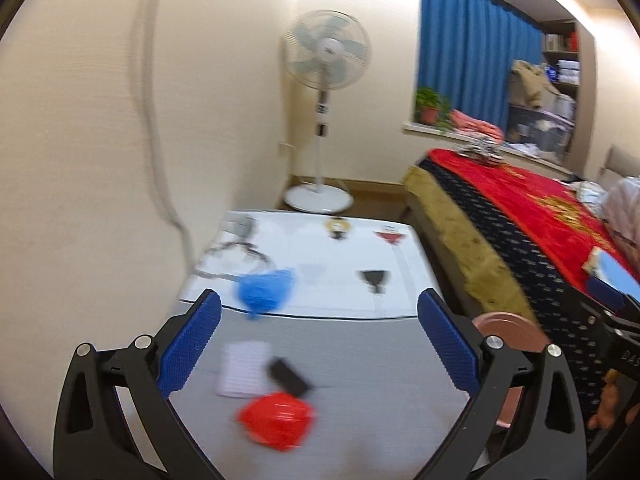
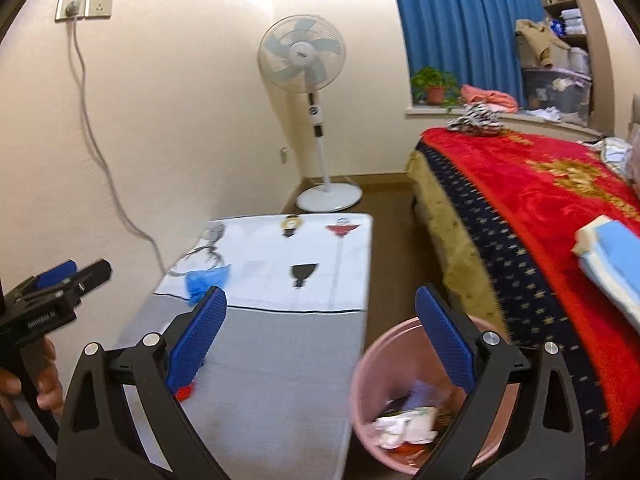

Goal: Collect trash
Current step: 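Move both open grippers back over the ironing board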

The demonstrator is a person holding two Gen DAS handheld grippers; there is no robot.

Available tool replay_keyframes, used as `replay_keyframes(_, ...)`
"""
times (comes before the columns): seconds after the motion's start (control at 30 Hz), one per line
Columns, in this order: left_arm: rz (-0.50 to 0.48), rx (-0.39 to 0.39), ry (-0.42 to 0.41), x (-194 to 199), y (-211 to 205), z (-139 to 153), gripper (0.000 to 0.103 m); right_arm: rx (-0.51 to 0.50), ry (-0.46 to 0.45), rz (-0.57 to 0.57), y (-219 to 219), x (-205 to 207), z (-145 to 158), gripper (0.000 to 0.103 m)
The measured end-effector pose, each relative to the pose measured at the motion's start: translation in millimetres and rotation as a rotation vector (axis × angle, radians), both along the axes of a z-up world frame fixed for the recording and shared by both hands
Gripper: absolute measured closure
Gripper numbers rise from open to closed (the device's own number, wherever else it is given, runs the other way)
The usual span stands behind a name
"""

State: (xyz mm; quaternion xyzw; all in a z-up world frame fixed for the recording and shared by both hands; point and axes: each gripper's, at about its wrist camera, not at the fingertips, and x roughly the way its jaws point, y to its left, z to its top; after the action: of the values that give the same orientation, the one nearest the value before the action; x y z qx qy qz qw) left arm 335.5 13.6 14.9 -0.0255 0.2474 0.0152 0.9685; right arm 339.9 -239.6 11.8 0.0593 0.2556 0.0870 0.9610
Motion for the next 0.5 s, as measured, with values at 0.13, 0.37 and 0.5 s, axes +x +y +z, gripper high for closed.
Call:
replay_keyframes(0.13,0.098,0.039,-0.017,-7,47,-3,0.008,0.015,0.034,0.046,34,11,-14,0.009)
replay_keyframes(0.37,0.218,0.039,-0.008,-5,103,-22,0.008,-0.068,0.043,0.144,104,31,-53,0.010)
replay_keyframes(0.5,0.236,0.010,0.022,4,121,-31,0.008,-0.121,0.070,0.228,139,40,-80,0.026)
